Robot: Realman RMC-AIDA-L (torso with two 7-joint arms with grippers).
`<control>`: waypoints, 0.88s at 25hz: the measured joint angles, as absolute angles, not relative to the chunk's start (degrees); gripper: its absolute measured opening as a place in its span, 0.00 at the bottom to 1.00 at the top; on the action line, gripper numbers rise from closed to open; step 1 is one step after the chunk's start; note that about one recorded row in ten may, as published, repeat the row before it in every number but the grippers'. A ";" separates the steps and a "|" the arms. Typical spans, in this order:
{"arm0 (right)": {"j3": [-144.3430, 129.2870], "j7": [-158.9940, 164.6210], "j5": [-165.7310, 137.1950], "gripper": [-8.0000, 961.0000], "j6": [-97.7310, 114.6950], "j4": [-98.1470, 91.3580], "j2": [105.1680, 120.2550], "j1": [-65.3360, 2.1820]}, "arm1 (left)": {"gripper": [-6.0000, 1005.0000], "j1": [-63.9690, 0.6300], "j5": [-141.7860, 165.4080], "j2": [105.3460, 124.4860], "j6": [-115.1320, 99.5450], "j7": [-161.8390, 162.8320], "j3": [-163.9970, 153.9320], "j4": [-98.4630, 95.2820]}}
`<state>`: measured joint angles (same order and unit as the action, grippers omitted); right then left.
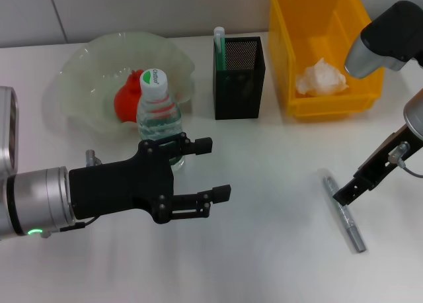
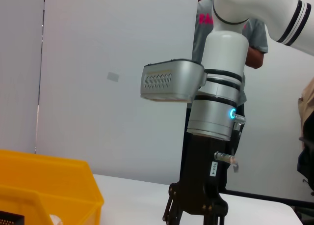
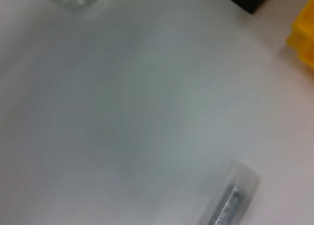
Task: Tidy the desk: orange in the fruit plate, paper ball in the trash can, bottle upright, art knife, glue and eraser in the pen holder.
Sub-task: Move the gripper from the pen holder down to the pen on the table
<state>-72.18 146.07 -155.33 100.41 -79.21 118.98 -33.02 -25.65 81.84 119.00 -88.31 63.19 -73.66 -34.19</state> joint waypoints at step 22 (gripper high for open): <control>-72.15 145.74 -156.57 0.85 98.14 -76.90 119.07 -34.03 | 0.81 -25.68 81.73 119.00 -88.52 63.19 -73.66 -34.19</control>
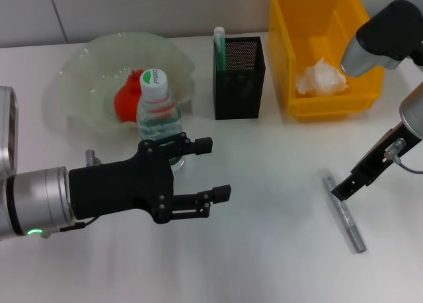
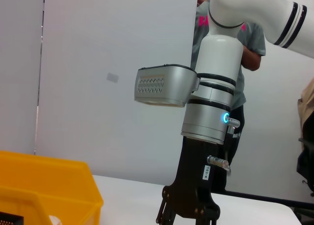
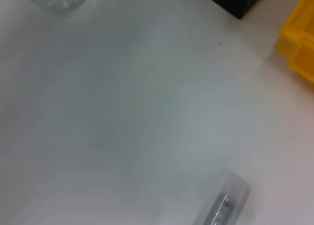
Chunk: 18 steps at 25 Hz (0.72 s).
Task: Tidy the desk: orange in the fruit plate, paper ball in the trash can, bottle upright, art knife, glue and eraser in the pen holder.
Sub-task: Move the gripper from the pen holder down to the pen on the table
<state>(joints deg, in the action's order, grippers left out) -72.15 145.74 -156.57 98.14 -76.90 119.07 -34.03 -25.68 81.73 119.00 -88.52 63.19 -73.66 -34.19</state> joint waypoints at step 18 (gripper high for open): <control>-72.87 146.53 -156.39 0.84 96.65 -75.84 119.19 -34.79 | 0.81 -25.64 81.68 119.00 -88.38 63.19 -73.65 -34.19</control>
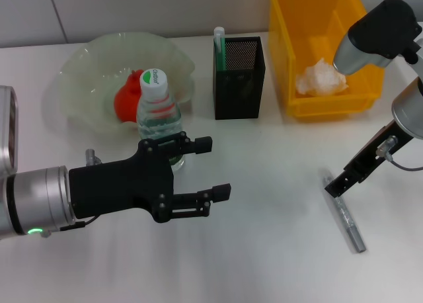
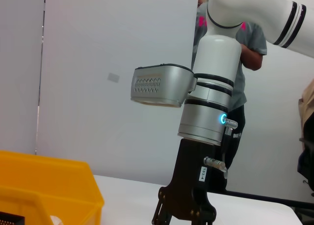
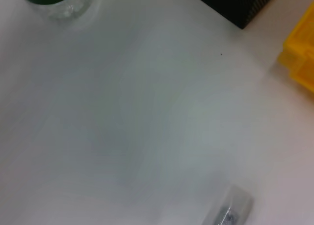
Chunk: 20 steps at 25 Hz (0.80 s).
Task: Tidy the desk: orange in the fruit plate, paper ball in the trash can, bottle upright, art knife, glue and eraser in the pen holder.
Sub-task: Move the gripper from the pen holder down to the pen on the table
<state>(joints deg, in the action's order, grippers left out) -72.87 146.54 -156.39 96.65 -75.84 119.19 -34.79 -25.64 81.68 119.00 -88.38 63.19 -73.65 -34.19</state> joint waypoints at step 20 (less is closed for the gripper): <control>-73.66 146.51 -156.26 0.62 94.92 -71.00 119.27 -36.32 | 0.81 -25.84 81.54 119.00 -88.13 63.19 -73.65 -34.19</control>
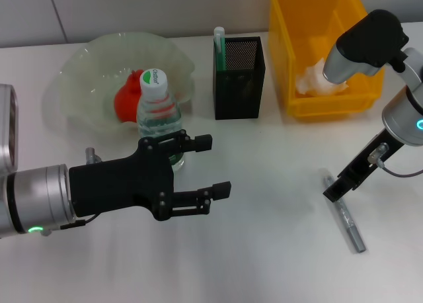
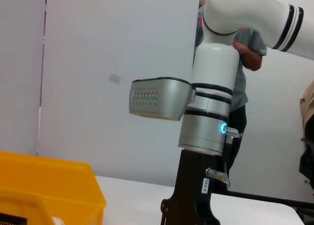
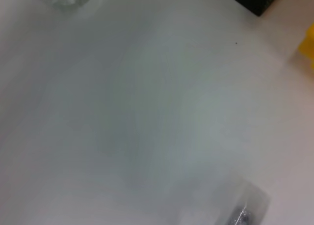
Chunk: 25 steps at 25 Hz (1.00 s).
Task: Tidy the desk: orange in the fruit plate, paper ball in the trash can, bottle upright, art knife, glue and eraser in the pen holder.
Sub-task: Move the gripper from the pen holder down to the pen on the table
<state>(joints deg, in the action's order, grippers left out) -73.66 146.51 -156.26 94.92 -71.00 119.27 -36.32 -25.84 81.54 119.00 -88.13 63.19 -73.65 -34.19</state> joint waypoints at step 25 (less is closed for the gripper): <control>-73.74 146.42 -156.61 0.57 94.14 -66.59 119.26 -37.62 | 0.81 -25.61 81.21 119.00 -88.34 62.50 -73.65 -34.10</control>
